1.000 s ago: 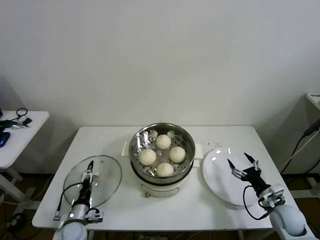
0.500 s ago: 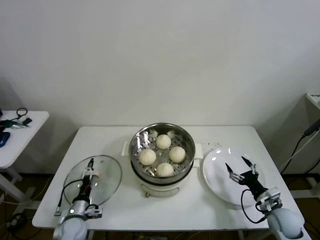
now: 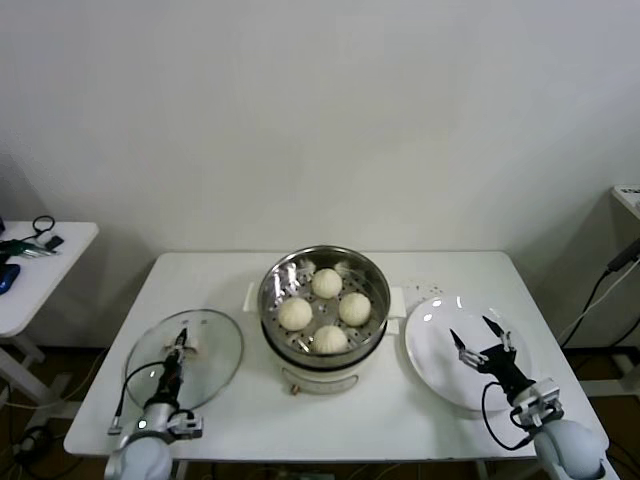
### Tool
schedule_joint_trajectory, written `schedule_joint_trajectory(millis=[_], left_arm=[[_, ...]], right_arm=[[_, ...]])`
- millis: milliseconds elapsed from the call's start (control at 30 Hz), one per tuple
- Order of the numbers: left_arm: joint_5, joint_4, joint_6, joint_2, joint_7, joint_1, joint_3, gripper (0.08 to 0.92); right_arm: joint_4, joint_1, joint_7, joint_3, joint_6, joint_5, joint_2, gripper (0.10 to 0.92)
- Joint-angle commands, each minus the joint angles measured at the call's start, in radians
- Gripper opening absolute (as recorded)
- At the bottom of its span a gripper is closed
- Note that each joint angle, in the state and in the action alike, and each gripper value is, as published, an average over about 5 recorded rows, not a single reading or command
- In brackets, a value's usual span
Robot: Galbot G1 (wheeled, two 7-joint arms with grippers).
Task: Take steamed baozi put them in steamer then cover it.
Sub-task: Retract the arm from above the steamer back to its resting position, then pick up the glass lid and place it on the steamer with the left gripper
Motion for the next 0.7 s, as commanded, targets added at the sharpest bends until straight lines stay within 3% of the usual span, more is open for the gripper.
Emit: schedule_joint_trajectory(millis=[33,167,700], left_arm=[[-0.041,-0.032,-0.001,0.013,-0.002,0.011,0.002,0.230],[-0.067,-0.088,0.004,0.024,-0.002,0.035,0.003,0.159],[-0.176,-0.492,0.160,0.062,0.030,0.263,-0.008,0.153]], right_arm=[[-0.006,0.001,-0.005,0.002,0.007,-0.006,0.003,0.823],[-0.007,0.003,-0.005,0.003,0.008,-0.005,0.002,0.823],[-0.010,0.023,-0.006,-0.002,0.010,-0.003,-0.017,0.823]])
